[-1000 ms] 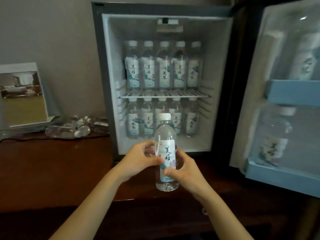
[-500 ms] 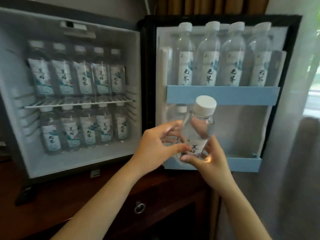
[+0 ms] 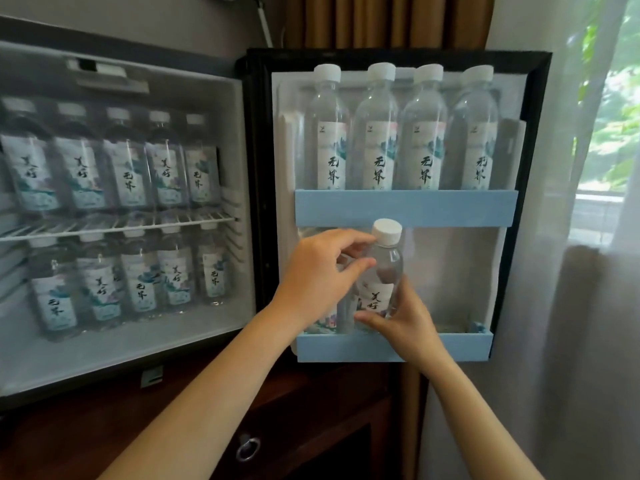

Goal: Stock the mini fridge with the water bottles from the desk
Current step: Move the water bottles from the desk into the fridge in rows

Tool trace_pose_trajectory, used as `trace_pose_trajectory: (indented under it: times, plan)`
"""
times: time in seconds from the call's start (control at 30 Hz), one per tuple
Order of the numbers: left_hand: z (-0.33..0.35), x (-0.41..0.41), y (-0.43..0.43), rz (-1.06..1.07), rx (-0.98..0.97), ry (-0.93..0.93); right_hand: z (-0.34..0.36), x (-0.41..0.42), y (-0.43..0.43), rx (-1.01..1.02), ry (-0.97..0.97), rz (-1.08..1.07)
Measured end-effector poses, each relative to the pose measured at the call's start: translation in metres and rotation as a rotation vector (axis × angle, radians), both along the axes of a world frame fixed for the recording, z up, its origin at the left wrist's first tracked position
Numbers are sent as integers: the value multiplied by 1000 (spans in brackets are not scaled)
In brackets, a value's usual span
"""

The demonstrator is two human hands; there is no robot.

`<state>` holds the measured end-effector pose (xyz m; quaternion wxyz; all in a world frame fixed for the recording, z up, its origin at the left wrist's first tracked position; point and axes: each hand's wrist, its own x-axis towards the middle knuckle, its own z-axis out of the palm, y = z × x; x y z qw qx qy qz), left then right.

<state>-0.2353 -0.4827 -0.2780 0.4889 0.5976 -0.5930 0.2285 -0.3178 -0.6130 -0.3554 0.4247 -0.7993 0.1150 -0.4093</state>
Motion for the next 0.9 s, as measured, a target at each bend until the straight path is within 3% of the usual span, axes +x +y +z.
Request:
trace_pose_trajectory:
  times: [0.1, 0.37, 0.73, 0.9]
  plan:
    - [-3, 10, -4, 63, 2, -157, -1, 1, -3, -35, 68, 2]
    - [-12, 31, -9, 205, 29, -336, -4, 4, -8, -127, 249, -61]
    - [-33, 54, 8, 256, -127, -159, 6, 3, -3, -65, 323, -76]
    - [-44, 63, 17, 244, -113, -115, 0, 6, 4, -25, 97, -108]
